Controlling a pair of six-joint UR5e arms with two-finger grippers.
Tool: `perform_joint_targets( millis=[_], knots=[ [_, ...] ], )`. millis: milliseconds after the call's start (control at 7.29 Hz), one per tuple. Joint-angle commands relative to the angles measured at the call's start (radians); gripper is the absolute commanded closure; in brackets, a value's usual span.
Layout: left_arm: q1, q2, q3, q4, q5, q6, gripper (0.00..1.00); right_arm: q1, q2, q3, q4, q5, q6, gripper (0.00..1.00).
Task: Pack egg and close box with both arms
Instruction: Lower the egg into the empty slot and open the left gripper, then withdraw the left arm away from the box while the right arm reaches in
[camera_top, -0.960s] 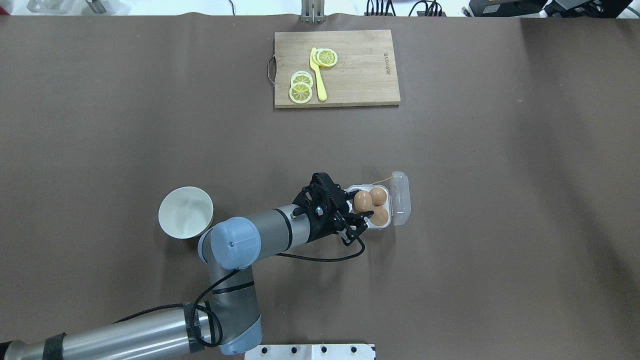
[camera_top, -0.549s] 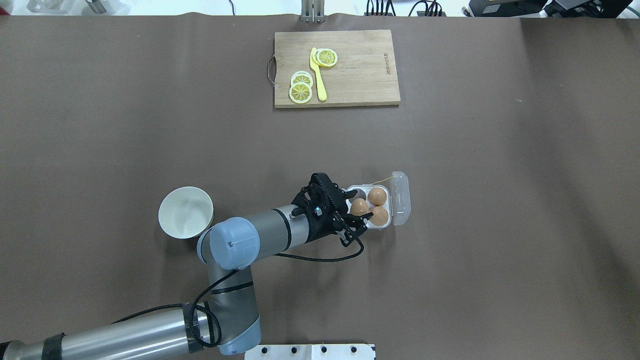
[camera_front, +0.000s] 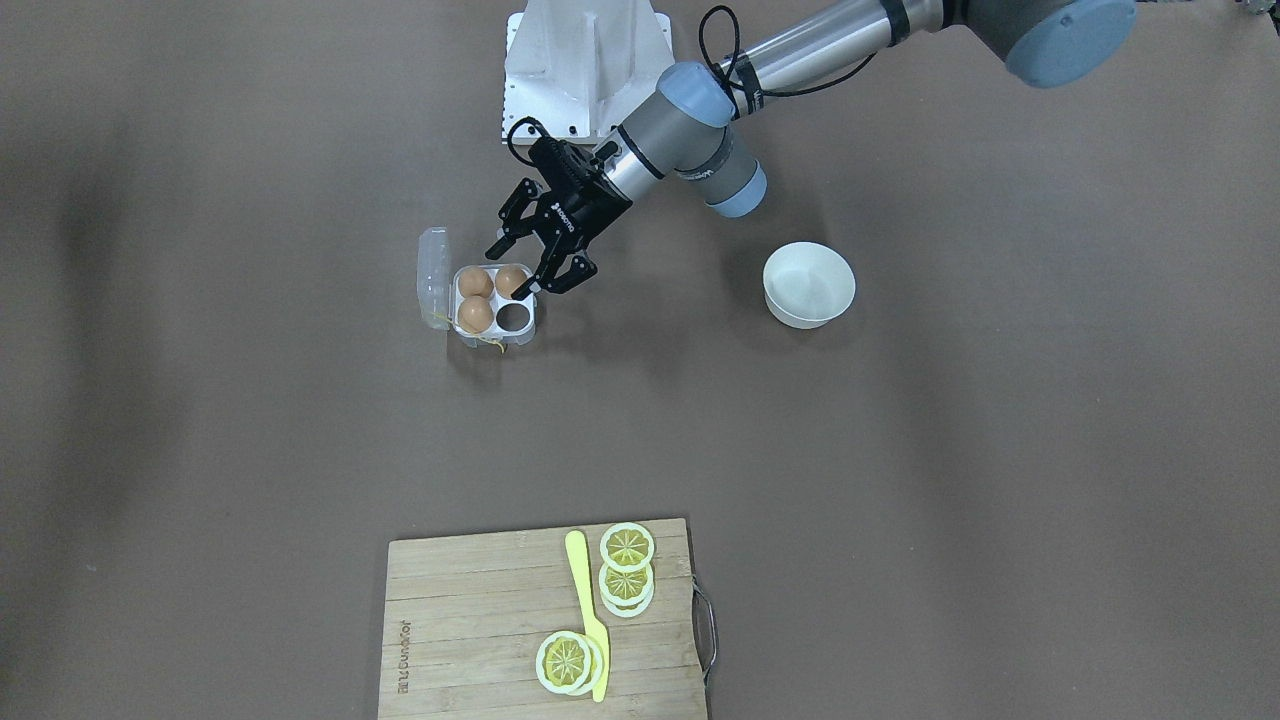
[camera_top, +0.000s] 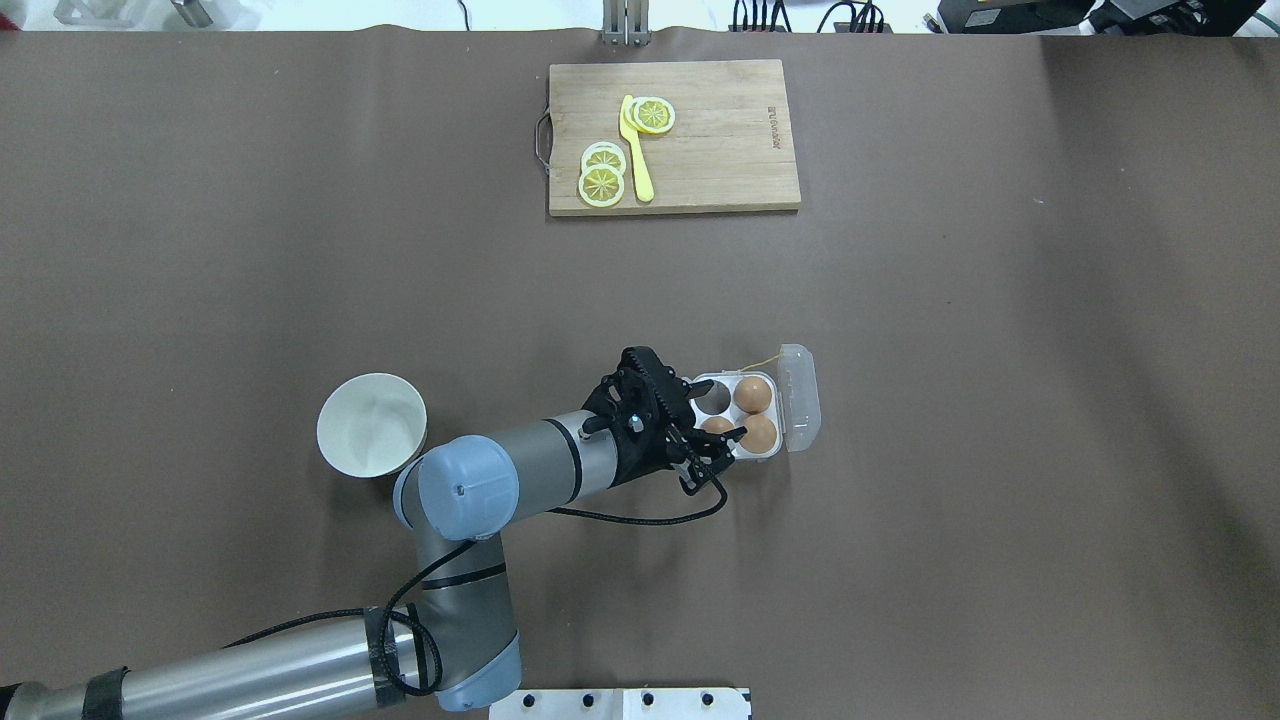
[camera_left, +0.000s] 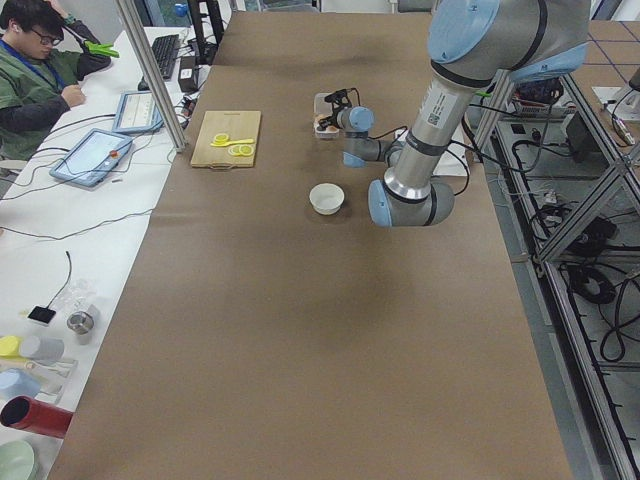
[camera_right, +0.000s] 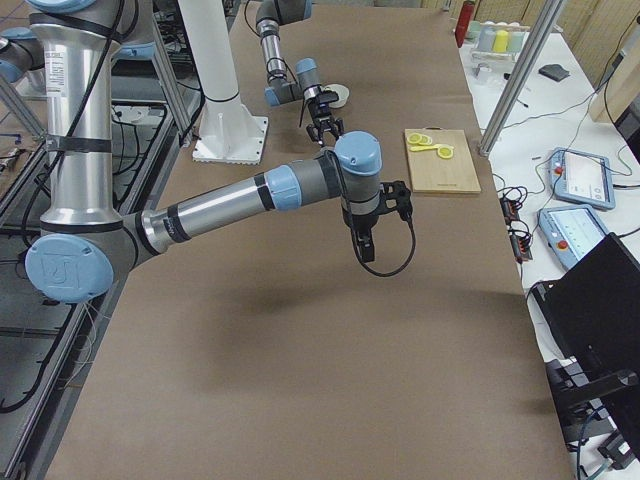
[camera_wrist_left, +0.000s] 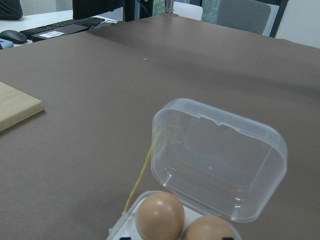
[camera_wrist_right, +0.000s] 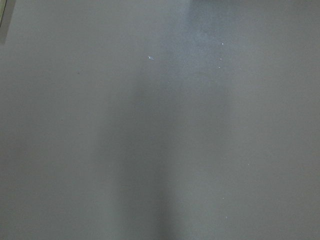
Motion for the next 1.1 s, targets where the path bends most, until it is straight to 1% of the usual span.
perform_joint_targets(
  millis=[0,137,274,411,686,823,960],
  knots=[
    [-0.002,-0.004,-0.036,0.008,-0.004,-0.002,0.34,0.0,0.0,0.001,0.0,0.0,0.0,0.0],
    [-0.01,-0.004,-0.081,0.03,-0.012,-0.017,0.41,0.0,0.0,0.001,0.0,0.0,0.002,0.0],
    [-0.042,0.001,-0.121,0.074,-0.018,-0.047,0.45,0.0,0.0,0.001,0.0,0.0,0.012,0.0],
    [-0.091,0.002,-0.179,0.178,-0.094,-0.122,0.45,0.0,0.0,0.006,0.002,0.002,0.032,0.0],
    [-0.212,0.039,-0.391,0.524,-0.227,-0.137,0.44,-0.002,0.002,0.007,0.002,0.005,0.049,0.0],
    [-0.293,0.054,-0.465,0.702,-0.347,-0.135,0.44,-0.005,0.003,0.007,0.003,0.005,0.061,0.0],
    [-0.403,0.079,-0.537,0.867,-0.524,-0.133,0.44,-0.011,0.005,0.009,0.003,0.005,0.075,0.0]
  ],
)
